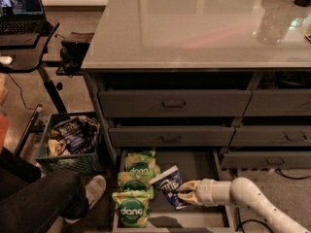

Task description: Pick blue chip bag from bottom drawer and place on counter

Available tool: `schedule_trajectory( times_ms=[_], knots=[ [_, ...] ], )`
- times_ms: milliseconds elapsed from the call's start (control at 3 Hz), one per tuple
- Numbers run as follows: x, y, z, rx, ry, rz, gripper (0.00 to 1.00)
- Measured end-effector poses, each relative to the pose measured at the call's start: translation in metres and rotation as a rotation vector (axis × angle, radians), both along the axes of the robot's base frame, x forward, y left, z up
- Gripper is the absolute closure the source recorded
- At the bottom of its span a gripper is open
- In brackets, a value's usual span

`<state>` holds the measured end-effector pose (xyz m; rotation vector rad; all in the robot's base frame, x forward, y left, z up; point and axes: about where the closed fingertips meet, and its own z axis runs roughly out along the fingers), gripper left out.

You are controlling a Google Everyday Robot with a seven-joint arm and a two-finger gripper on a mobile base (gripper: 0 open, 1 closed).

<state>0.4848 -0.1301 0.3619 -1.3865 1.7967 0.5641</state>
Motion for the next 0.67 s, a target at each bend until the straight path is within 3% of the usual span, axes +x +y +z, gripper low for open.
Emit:
schedule_trajectory(
  times_ms=[333,667],
  knots=[
    [0.0195,0.0009,0.0684,0.024,-0.042,0.055,1.00],
    [0.0205,0.0007,0.0704,0.025,-0.043,0.055,1.00]
  ],
)
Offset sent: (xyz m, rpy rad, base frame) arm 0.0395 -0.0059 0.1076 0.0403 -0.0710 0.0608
